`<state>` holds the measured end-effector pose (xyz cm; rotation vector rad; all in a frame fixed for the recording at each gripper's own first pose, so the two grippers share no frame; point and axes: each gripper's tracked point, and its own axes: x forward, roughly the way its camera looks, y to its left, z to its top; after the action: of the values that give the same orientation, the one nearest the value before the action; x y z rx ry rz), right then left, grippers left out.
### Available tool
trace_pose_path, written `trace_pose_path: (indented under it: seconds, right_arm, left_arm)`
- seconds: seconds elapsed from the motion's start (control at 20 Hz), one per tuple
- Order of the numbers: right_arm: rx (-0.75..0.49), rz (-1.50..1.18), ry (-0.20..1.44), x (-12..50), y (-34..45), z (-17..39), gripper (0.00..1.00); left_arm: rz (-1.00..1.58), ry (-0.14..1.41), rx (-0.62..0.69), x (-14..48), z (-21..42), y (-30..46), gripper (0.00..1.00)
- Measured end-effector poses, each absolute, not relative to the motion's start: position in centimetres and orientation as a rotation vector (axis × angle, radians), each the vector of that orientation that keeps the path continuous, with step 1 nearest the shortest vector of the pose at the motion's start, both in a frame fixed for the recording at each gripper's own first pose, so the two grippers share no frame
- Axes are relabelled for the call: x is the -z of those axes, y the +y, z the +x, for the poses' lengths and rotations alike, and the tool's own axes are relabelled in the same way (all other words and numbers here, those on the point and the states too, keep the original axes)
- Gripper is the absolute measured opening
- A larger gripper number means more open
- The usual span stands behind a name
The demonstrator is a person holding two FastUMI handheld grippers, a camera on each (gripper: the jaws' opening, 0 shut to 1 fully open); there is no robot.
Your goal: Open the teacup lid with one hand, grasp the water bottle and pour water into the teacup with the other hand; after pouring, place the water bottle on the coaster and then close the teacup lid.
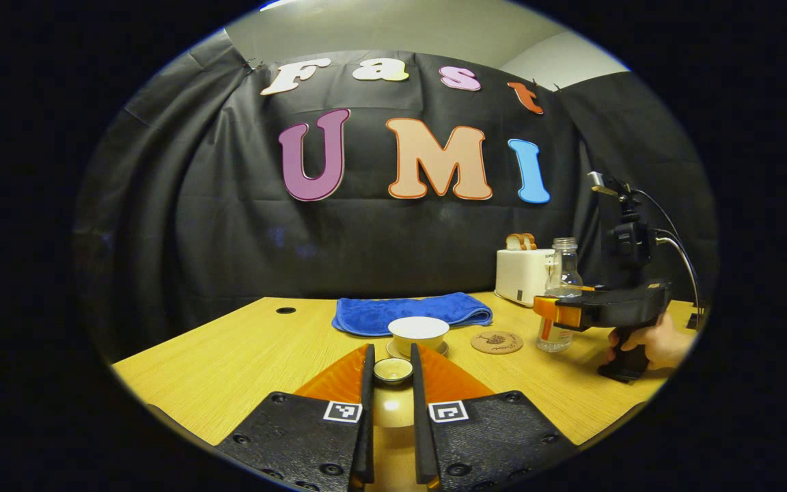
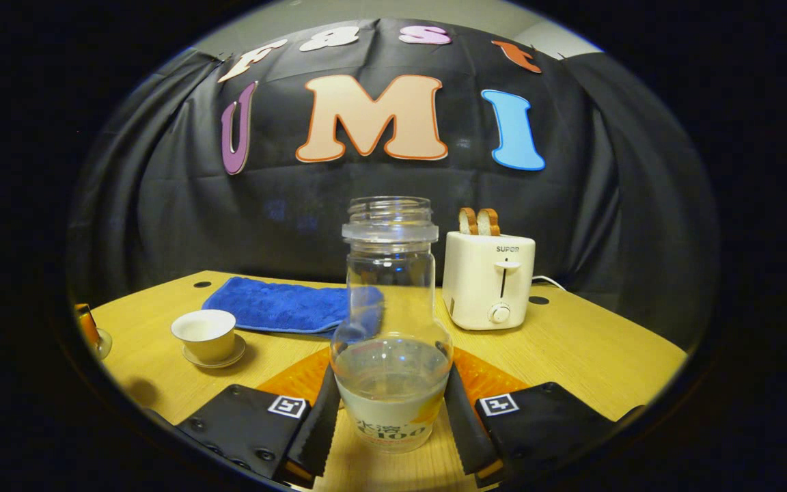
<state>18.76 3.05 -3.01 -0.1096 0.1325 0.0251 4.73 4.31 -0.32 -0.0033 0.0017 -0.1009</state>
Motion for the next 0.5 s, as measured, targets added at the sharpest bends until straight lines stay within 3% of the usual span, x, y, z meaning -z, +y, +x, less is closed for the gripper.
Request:
trace_pose_path:
  seconds: [0.25,0.5]
  right_arm:
    - [-0.045,-0.406,0.083,2.7,6.1,19.2,0.76]
    - [-0.072,-0.461,0.116,2.7,8.2,21.1,0.75]
  left_arm:
    - [-0.004,0.003,0.100,0.4,5.2,5.2,0.21]
    - [-0.005,0.005,0.068,0.5,5.6,7.1,0.21]
